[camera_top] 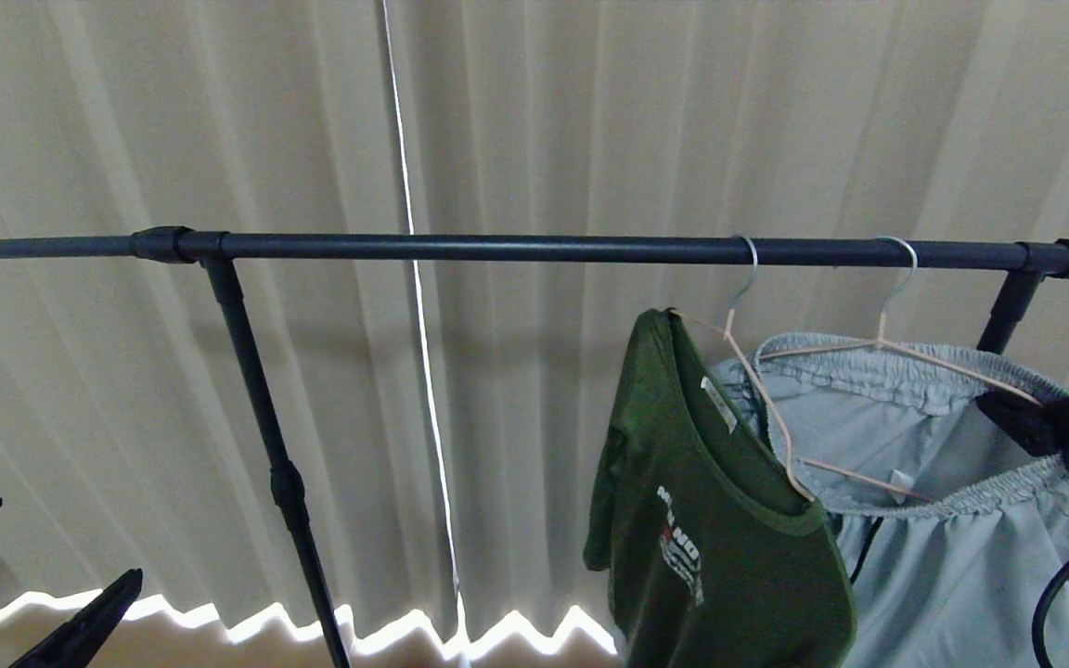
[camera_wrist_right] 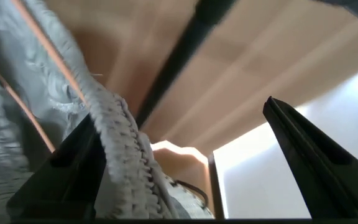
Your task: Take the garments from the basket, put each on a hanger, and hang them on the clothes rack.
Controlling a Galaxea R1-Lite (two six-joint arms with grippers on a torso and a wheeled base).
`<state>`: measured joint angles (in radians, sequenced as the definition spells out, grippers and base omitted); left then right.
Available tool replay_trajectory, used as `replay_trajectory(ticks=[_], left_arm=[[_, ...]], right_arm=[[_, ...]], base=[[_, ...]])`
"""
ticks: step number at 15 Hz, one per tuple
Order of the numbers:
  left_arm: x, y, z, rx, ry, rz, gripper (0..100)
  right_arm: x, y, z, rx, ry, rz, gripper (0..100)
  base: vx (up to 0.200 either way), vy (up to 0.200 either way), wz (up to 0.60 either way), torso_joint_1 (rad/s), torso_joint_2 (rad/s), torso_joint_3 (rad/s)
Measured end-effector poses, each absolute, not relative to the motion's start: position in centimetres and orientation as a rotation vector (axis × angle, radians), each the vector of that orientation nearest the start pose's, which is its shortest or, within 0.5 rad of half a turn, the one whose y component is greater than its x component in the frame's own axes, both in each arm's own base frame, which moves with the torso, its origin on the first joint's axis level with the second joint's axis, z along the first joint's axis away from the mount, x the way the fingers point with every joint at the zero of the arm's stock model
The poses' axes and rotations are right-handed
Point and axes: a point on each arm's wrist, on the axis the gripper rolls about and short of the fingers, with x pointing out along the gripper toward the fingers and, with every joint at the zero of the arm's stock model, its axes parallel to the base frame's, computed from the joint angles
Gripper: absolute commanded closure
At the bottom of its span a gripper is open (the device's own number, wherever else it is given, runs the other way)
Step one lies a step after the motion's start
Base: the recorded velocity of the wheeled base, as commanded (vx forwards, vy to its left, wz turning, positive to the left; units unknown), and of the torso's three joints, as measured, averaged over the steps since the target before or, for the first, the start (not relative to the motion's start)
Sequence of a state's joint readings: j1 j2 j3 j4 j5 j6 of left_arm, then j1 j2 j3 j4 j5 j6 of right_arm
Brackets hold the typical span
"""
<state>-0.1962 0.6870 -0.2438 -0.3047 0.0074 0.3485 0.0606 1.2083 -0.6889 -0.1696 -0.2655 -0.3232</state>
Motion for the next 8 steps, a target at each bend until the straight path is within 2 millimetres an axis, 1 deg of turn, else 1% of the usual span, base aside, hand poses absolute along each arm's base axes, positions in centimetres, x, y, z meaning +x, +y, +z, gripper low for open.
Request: replay_trajectory(ticks=[4,8], left_arm=[[5.9,-1.2,17.0,0.360,0.102,-0.210,0],[5.9,-1.1,17.0,0.361,0.102,-0.210,0]], right_arm=[[17.4,0.5,23.3,-0.353,0.248,-0.151,0],[17.0,0.5,22.1,-0.349,0.248,-0.110,0]], base=[[0.000,0.000,0.00,0.000,0.00,0.000],[0.000,0.000,0.00,0.000,0.00,0.000]])
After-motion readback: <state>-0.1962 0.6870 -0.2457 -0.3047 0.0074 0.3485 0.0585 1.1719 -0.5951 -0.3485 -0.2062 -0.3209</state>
